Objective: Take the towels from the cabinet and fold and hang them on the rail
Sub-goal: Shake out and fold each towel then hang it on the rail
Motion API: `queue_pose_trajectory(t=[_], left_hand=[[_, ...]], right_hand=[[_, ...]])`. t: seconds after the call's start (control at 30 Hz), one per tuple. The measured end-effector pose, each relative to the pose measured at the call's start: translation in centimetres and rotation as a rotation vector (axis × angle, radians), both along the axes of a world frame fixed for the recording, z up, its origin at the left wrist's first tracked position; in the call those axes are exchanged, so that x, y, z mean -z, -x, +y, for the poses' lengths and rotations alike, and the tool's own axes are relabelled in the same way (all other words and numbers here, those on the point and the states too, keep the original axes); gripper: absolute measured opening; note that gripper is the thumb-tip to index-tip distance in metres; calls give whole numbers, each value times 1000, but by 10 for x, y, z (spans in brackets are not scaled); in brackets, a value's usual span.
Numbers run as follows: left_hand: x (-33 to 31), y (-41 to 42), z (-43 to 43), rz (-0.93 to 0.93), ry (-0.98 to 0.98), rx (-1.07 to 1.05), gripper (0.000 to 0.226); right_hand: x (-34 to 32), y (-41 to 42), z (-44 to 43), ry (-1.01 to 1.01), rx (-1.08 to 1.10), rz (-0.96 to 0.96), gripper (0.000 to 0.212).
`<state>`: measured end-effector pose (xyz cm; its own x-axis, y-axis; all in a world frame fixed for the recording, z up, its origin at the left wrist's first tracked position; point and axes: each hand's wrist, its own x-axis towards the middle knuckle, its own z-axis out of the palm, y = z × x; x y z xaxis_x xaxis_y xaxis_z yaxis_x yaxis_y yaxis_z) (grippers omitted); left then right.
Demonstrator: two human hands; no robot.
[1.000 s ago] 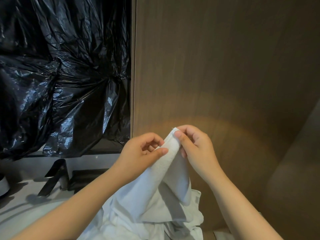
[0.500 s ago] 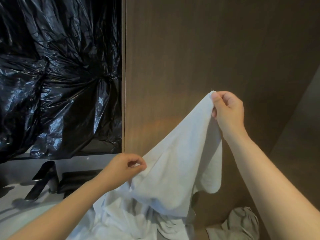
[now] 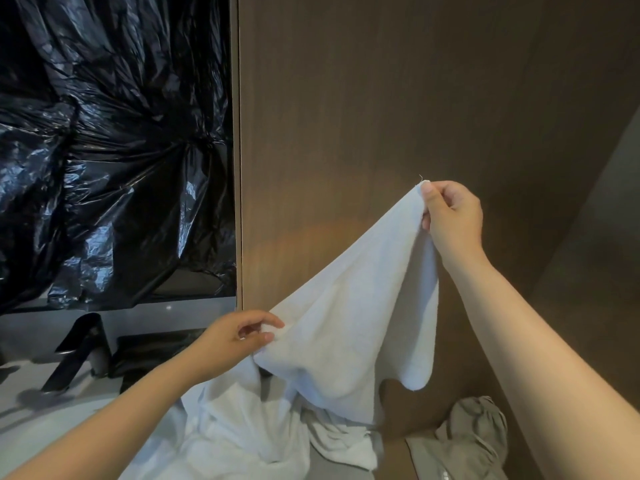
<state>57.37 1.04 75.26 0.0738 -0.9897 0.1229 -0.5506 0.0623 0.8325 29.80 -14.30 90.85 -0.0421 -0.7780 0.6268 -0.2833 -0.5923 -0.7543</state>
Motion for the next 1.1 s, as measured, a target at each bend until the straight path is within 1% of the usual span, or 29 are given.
queue_pose_trajectory(t=[0.1,0.2,0.27,0.33,0.47,0.53,0.6,0.7,0.77,0.87,0.9,0.97,1.03,1.1], left_hand=[[6,0,-1,136,31,-88,27],[5,-3,-1,312,86,-241,25],[3,-8,-3,375,114,-307,23],[1,-11,-4,364,133,-341,23],[5,-17,-2,218,183,-350,26],[8,-22,0,207,202,-346,26],[10,-25,1,198,176,-321,23],[13,-31,4,152,97,-216,19],[16,-33,9,74,52,-174,18],[23,-36,14,-219,13,-127,6],[24,-36,15,-279,12,-117,5],[24,-38,14,-337,32,-133,5],[21,-41,12,-446,50,-152,14],[16,-44,9,-682,19,-148,25]], right_hand=[[4,-3,-2,-7,-2,4,30],[3,-4,-5,-10,-2,11,30],[3,-3,-7,-9,-4,10,30],[3,-3,-9,-13,-2,11,30],[4,-4,-10,-22,0,4,29],[5,-4,-11,-24,1,3,29],[5,-3,-11,-29,1,8,29],[8,-3,-11,-26,6,12,28],[8,-4,-11,-23,10,12,29],[9,-7,-10,-29,5,17,28],[9,-8,-9,-25,6,24,27],[10,-11,-8,-16,5,33,27],[10,-14,-6,-13,0,35,26],[11,-16,-6,-15,-3,37,25]])
